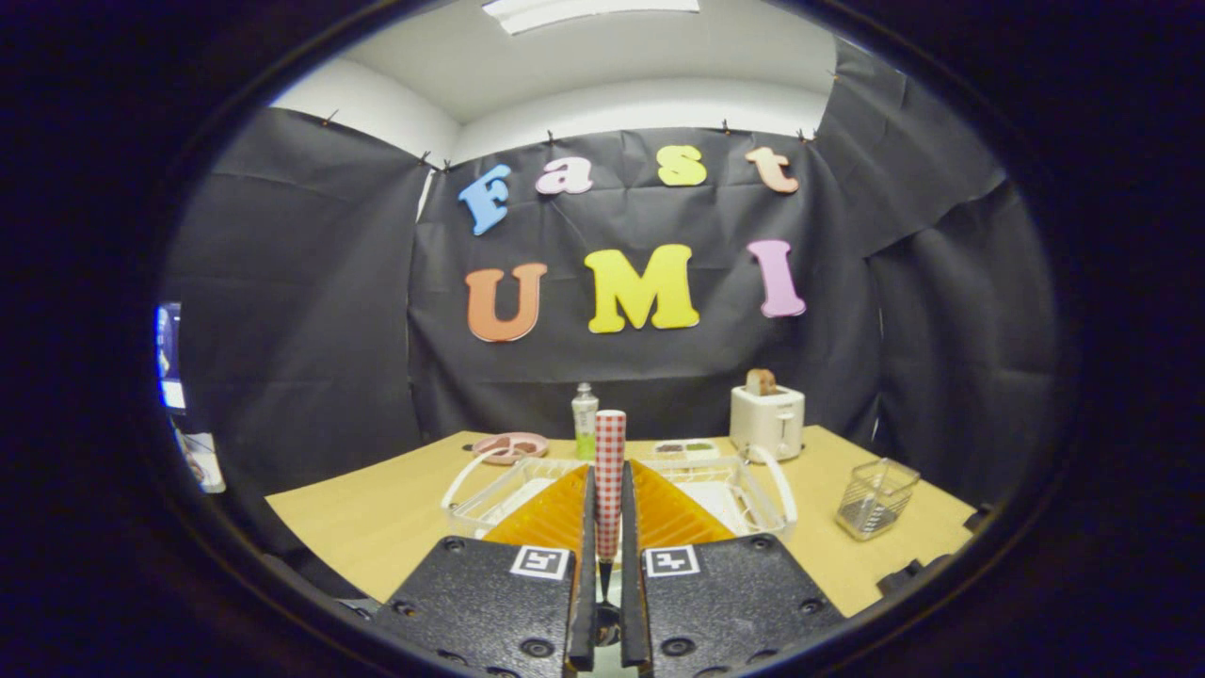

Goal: Take the plate from the dish rack, then take the spoon from the basket and place it into the plate.

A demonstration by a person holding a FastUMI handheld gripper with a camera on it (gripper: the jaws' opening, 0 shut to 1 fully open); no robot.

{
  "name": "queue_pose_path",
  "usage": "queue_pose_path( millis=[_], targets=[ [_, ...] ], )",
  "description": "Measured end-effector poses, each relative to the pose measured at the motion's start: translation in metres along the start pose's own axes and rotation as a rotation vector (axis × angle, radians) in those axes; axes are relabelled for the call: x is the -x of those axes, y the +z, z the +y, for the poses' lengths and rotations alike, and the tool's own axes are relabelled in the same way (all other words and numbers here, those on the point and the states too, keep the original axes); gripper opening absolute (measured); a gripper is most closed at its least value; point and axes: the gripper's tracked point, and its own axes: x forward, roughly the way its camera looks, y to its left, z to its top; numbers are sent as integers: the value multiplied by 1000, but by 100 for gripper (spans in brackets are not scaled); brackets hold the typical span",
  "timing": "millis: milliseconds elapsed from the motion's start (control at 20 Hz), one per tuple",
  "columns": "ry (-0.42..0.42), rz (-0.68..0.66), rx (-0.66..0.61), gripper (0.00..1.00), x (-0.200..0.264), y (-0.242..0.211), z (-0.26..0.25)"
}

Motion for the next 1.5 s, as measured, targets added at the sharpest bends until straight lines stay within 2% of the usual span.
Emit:
queue_pose_path(
  millis=[200,350,550,650,850,1000,1200,1350,1500],
  targets=[
    [-40,-1,48,17,-6,-25,-2],
    [-59,-32,33,17,-4,-31,-6],
    [-67,-60,0,19,-5,-43,-12],
    [-37,-46,-3,20,-6,-54,-8],
    [-63,-56,33,21,0,-52,-23],
    [-91,-33,9,21,0,-51,-41],
    [-93,13,-25,35,3,-47,-65],
    [-121,-12,-35,64,14,-36,-87],
    [-124,-13,-29,84,23,-26,-96]
  ],
)
